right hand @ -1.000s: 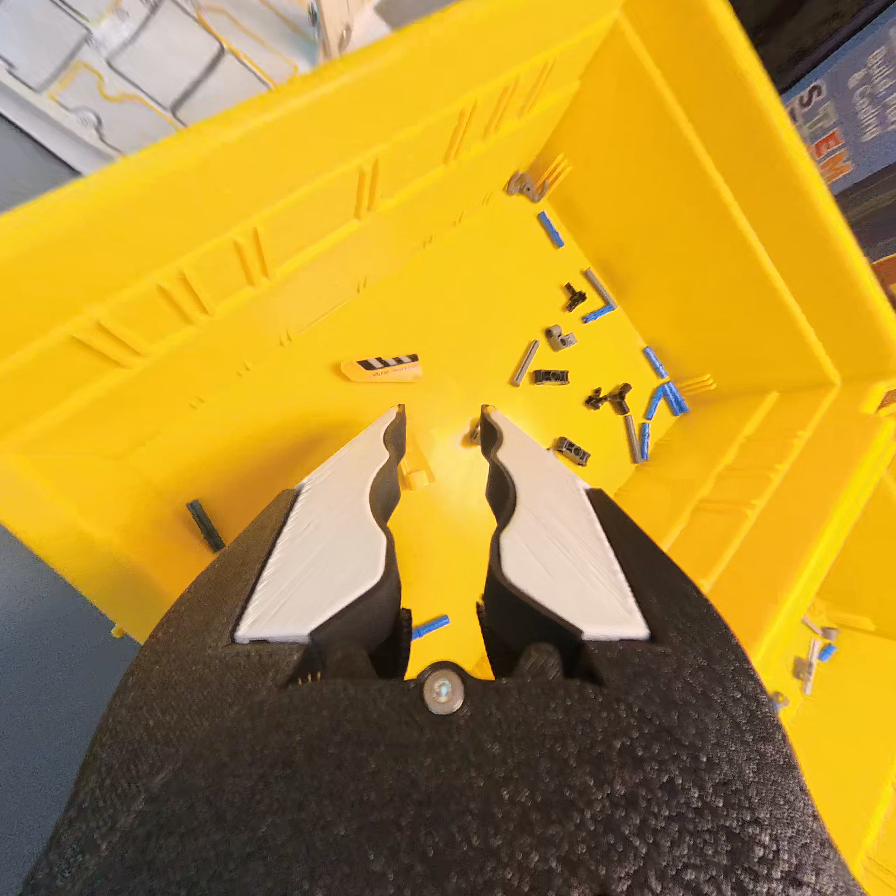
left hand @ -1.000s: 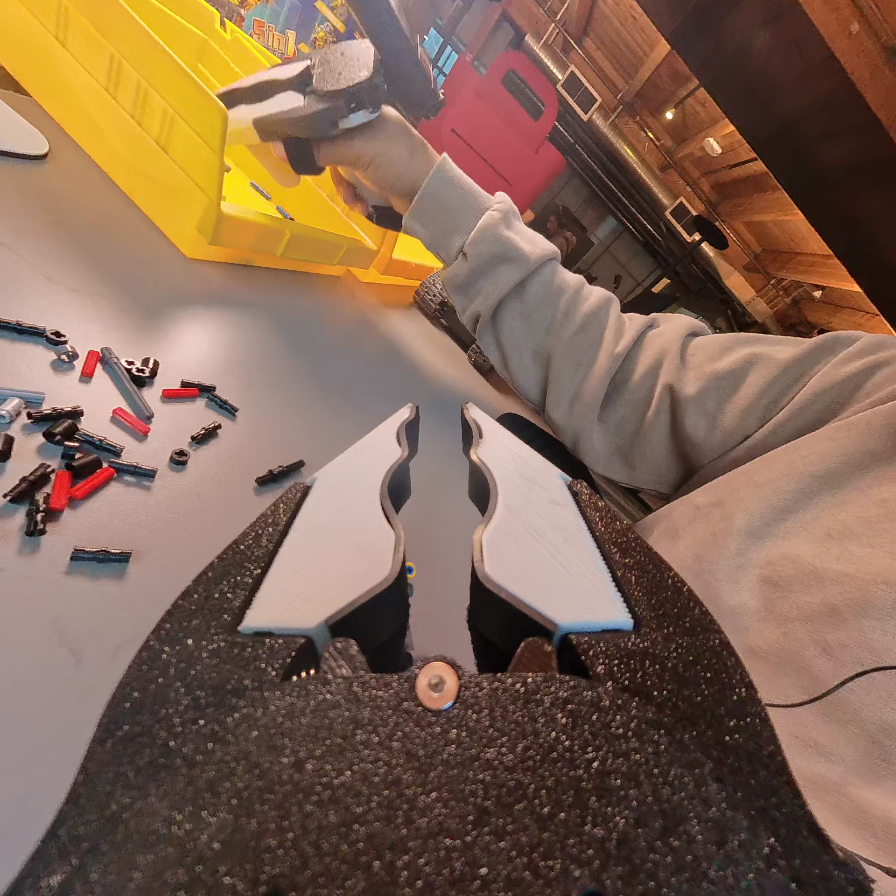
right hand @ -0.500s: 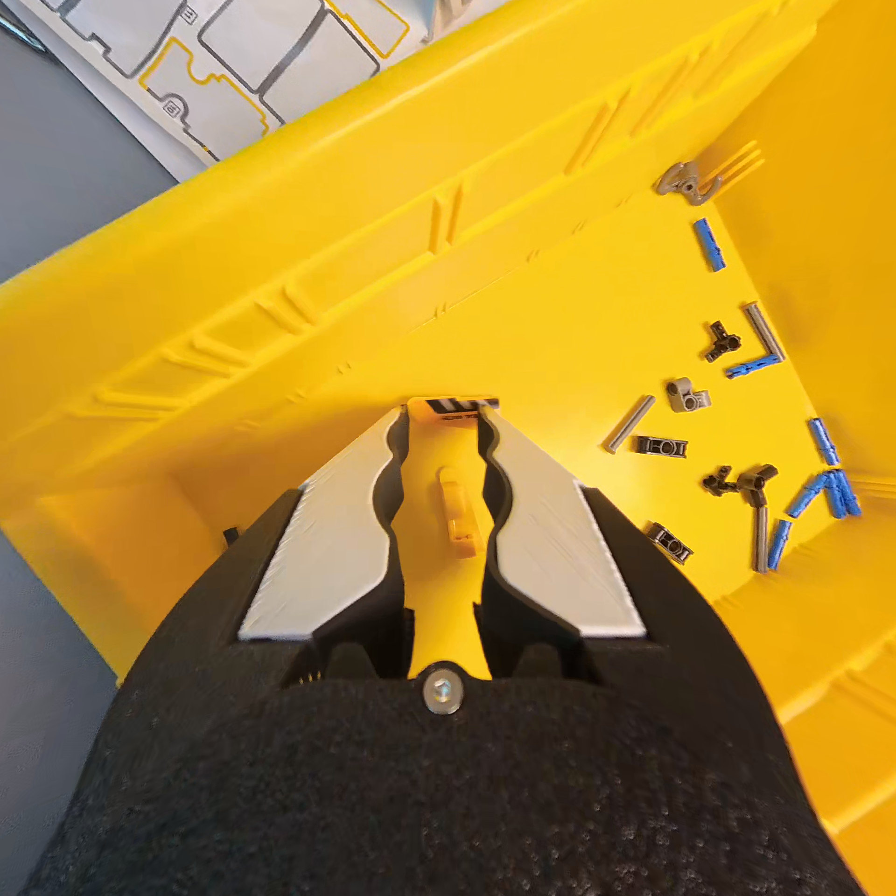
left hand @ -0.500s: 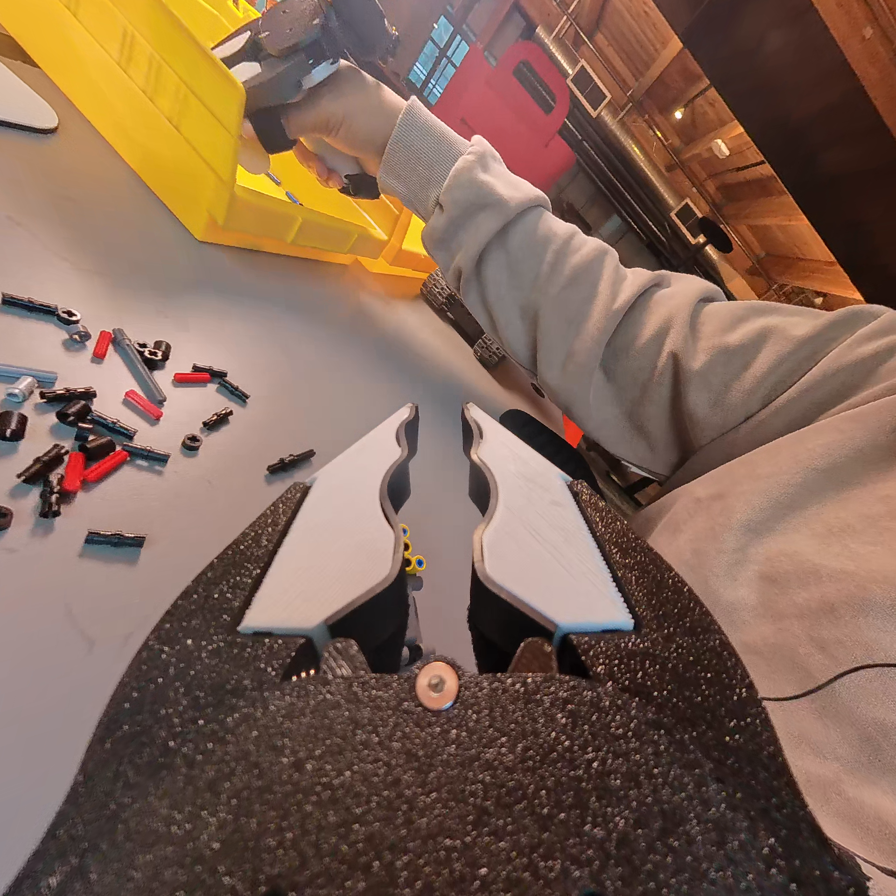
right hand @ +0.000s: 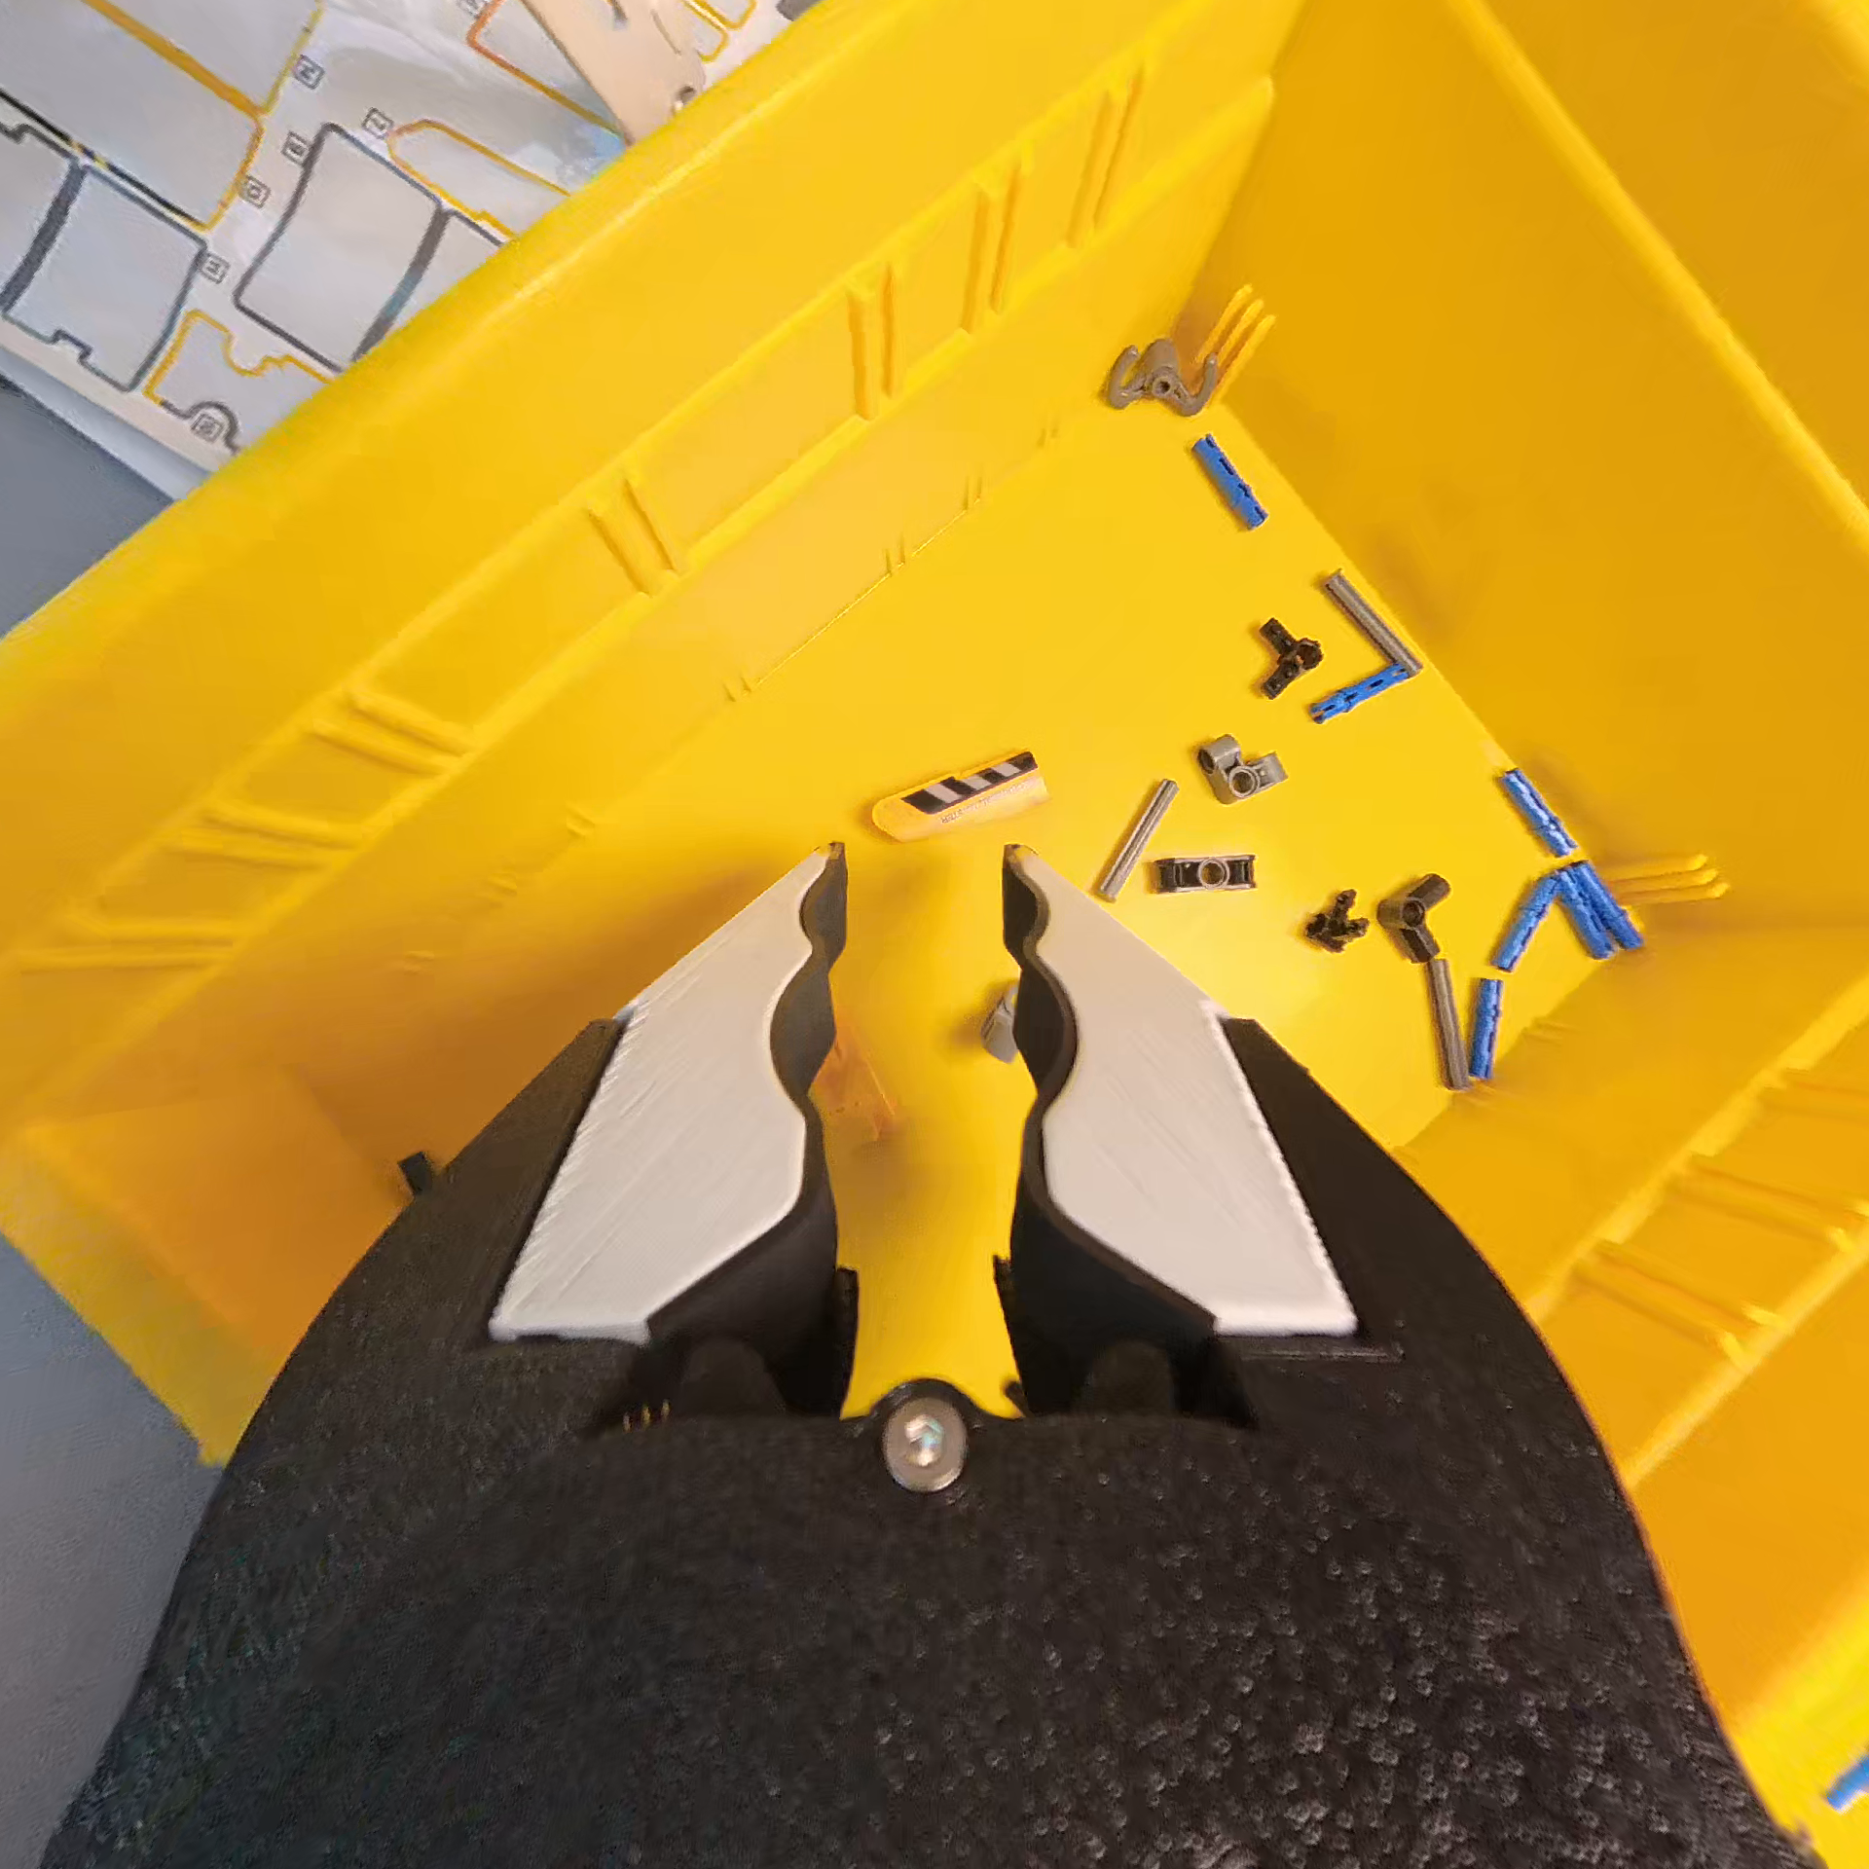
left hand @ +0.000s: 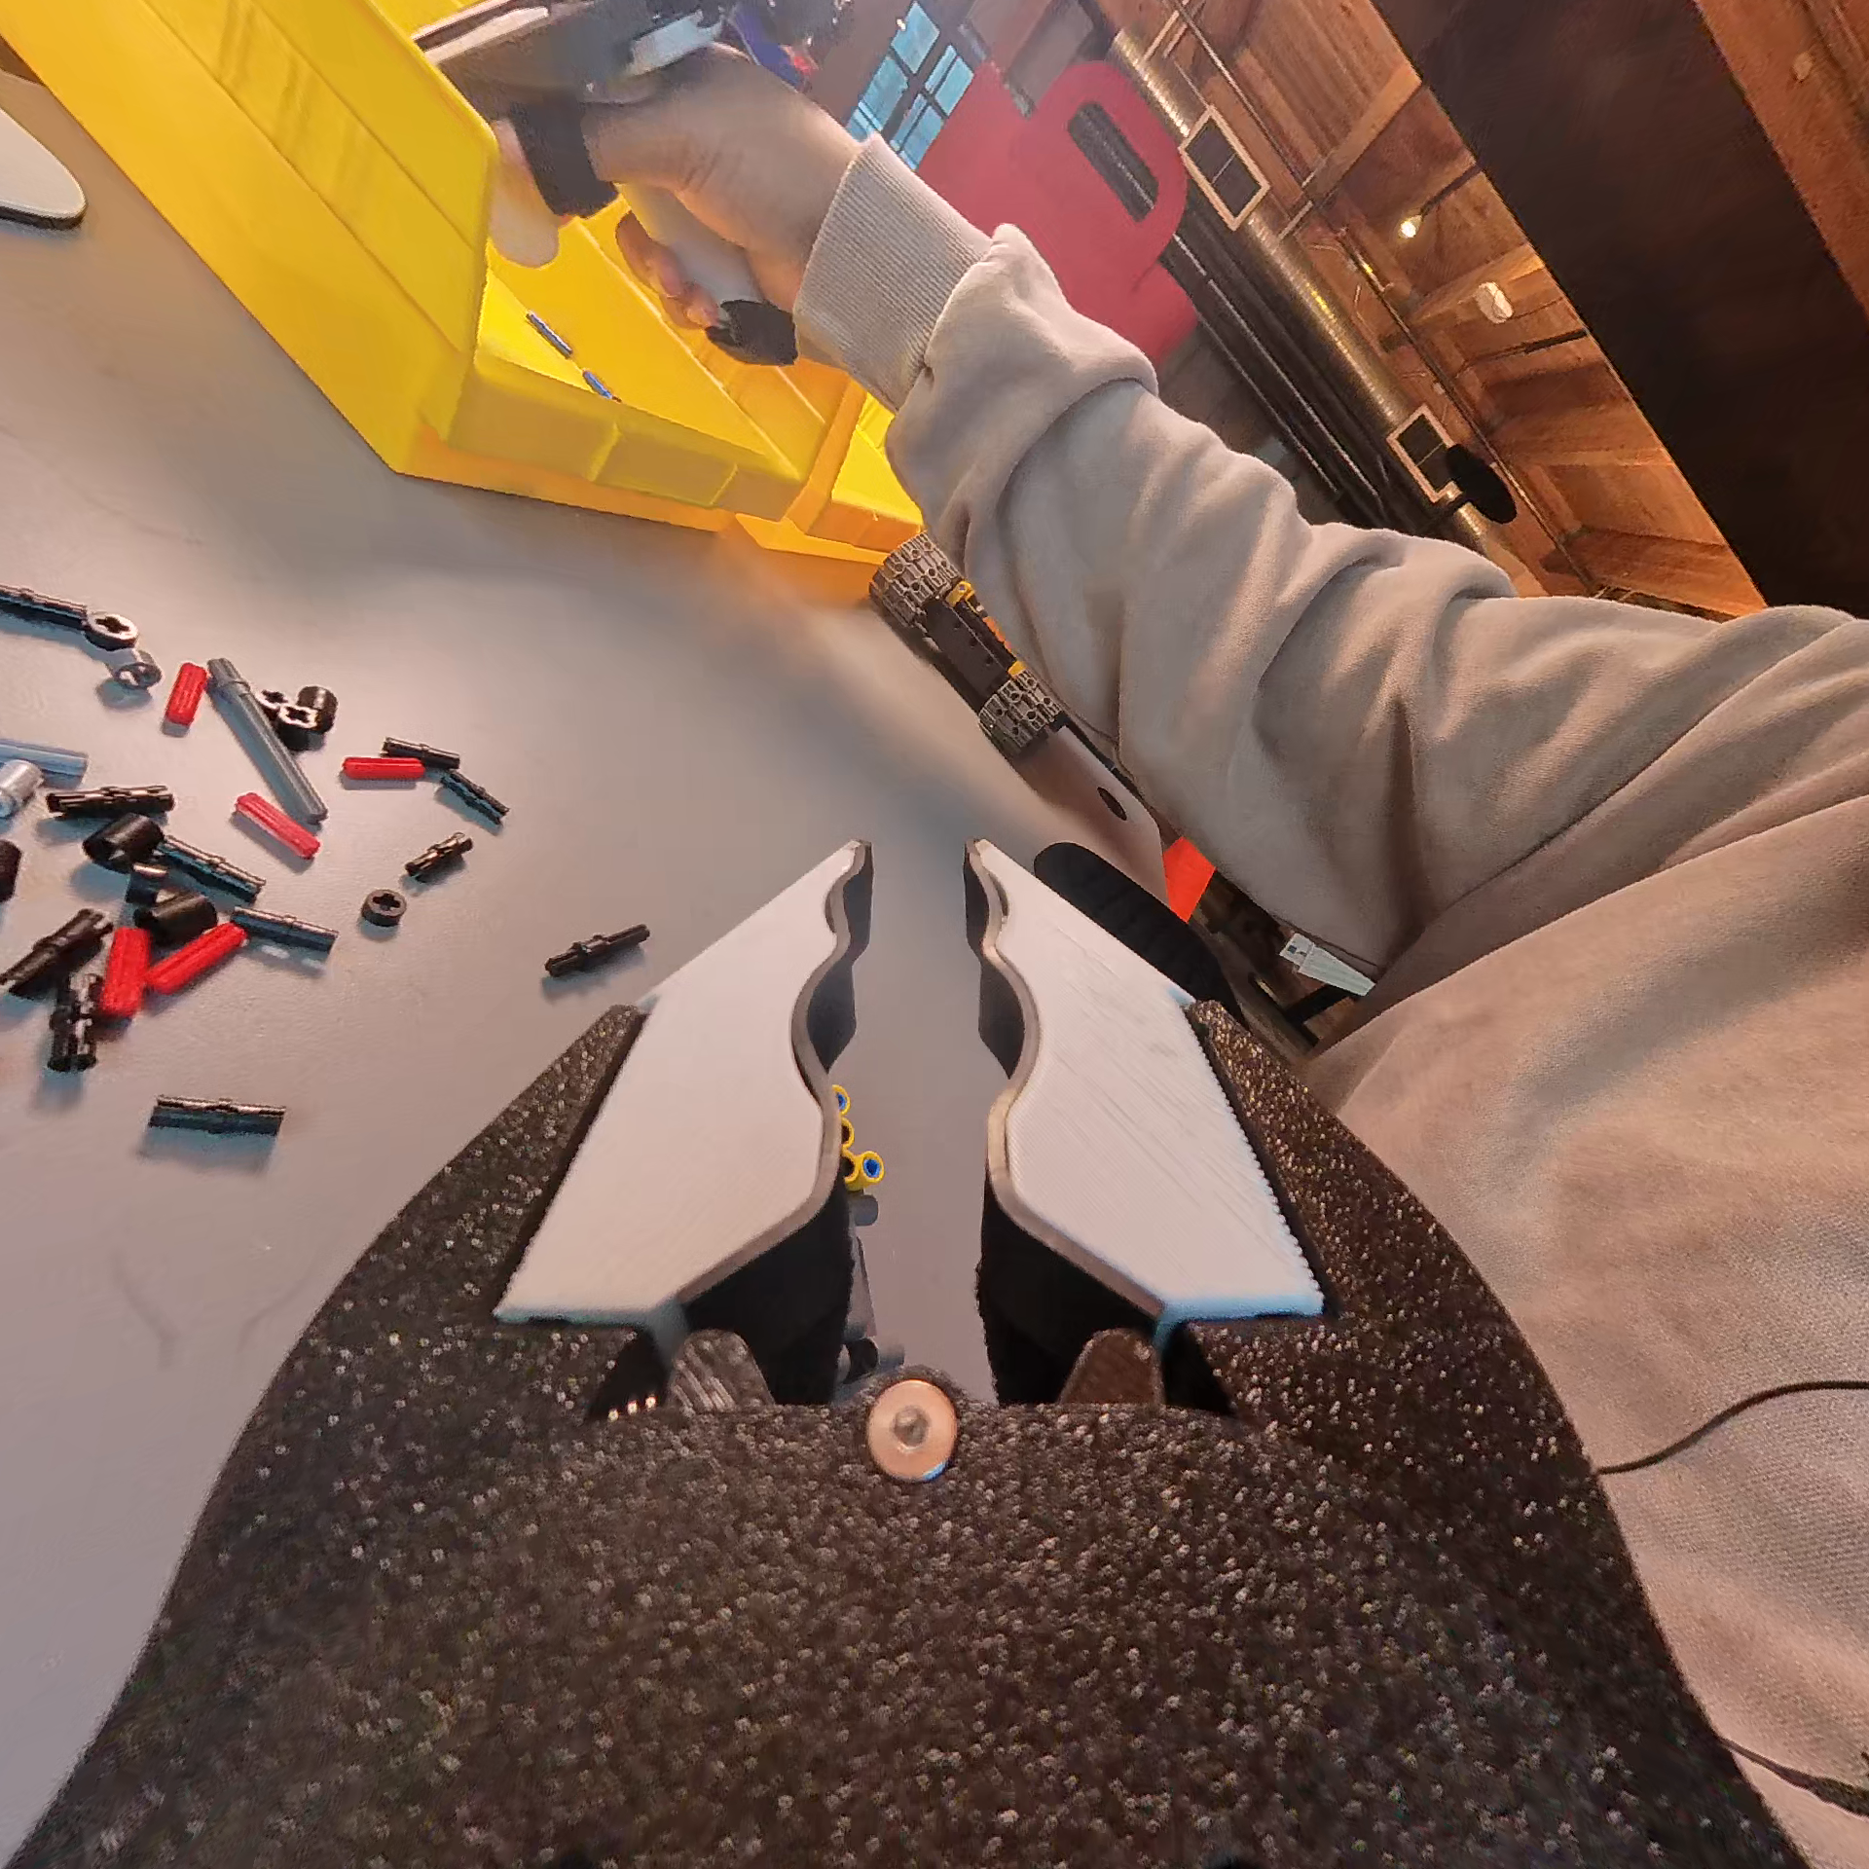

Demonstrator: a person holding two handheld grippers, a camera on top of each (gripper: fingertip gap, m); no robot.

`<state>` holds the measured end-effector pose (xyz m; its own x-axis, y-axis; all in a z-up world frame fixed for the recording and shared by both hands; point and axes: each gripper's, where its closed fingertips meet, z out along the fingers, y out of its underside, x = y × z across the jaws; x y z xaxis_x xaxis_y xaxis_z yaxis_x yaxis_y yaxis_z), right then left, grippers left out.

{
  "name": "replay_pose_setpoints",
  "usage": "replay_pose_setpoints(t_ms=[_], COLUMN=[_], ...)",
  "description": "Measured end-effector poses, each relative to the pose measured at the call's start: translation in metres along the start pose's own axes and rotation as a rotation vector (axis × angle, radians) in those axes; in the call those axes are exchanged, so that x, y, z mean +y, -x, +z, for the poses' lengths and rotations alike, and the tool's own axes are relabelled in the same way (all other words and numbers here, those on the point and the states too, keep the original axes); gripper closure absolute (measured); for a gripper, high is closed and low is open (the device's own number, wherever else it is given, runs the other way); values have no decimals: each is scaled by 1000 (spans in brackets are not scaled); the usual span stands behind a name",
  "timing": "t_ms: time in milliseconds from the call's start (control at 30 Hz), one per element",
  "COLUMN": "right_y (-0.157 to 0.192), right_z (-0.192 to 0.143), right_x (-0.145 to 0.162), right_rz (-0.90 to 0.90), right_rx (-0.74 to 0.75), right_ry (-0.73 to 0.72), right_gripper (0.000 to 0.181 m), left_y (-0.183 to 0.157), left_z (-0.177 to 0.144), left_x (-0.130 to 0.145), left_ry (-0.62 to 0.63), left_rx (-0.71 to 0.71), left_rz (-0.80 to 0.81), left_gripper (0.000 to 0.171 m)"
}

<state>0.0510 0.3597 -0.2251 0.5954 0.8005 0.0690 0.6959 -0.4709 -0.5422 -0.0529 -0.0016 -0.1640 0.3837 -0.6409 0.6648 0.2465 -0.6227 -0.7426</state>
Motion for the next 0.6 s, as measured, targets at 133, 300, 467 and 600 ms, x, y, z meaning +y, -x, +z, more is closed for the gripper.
replay_pose_setpoints(t_ms=[133,300,467,600], right_y=[-4,-7,28,63], right_z=[24,23,-2,-21], right_x=[2,-1,-1,6], right_rz=[23,-37,84,190], right_rx=[35,51,-201,-433], right_ry=[23,22,-12,-8], right_gripper=[142,179,181,181], left_y=[1,2,0,0], left_z=[0,-3,-1,1], left_x=[0,-3,0,3], left_ry=[-1,-17,-1,13], left_rx=[2,7,8,8], left_rz=[-11,-24,-16,-16], left_gripper=[153,153,153,153])
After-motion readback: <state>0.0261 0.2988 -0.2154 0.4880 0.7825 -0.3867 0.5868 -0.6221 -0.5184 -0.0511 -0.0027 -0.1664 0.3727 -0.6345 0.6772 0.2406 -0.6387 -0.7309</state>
